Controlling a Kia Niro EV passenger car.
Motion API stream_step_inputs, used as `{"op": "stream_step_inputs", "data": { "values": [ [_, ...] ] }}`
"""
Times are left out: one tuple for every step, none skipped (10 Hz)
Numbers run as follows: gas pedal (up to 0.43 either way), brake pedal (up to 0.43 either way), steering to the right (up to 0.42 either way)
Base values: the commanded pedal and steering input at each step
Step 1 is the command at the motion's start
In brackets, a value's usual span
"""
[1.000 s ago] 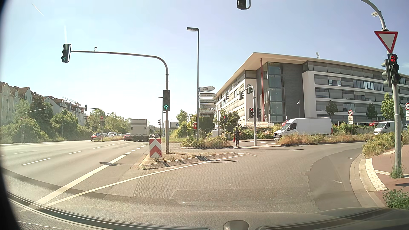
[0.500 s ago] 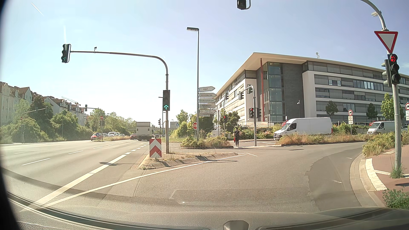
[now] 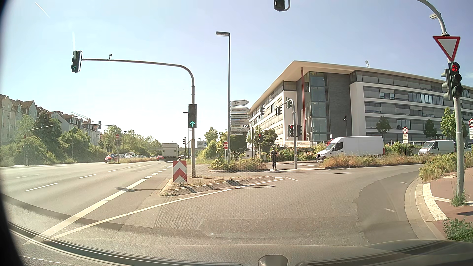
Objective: Follow the waypoints while adhering to traffic rules and regulations
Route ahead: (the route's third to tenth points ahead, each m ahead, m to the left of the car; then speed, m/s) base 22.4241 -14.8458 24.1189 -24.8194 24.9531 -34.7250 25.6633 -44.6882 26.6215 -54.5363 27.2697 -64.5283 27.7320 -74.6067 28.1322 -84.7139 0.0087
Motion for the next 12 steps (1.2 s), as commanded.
{"op": "stream_step_inputs", "data": {
  "values": [
    [0.000,0.317,0.149],
    [0.000,0.317,0.149],
    [0.000,0.311,0.150],
    [0.000,0.311,0.149],
    [0.000,0.317,0.149],
    [0.000,0.311,0.150],
    [0.000,0.317,0.150],
    [0.000,0.317,0.149],
    [0.000,0.311,0.149],
    [0.000,0.311,0.150],
    [0.000,0.311,0.150],
    [0.000,0.311,0.150]
  ]
}}
